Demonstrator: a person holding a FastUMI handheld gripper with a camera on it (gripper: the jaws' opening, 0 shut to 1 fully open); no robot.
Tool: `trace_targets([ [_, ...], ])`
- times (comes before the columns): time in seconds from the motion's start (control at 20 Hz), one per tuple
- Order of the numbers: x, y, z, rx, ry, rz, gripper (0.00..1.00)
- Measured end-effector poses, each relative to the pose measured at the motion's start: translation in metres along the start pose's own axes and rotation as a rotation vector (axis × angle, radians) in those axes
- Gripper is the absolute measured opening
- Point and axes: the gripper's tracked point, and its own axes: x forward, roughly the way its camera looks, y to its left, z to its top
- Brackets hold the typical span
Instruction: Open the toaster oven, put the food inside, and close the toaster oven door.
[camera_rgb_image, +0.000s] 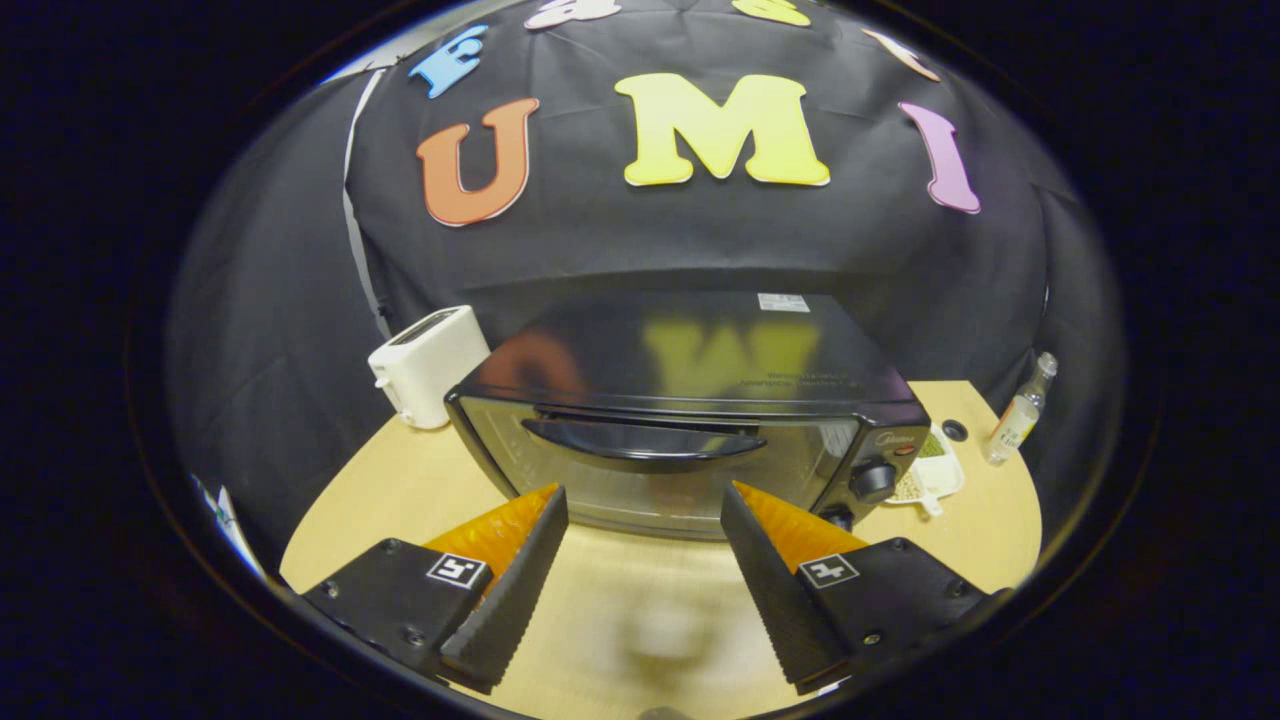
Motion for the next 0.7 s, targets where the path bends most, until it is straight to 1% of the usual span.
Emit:
trace_targets([
  [0.2, -0.016, -0.005, 0.002, 0.013, -0.02, -0.01, 0.98],
  [0.4, -0.053, -0.015, 0.006, 0.02, -0.061, -0.045, 0.98],
  [0.6, -0.128, -0.026, 0.018, 0.001, -0.152, -0.109, 0.98],
  [0.7, -0.179, -0.026, 0.025, 0.007, -0.211, -0.125, 0.98],
])
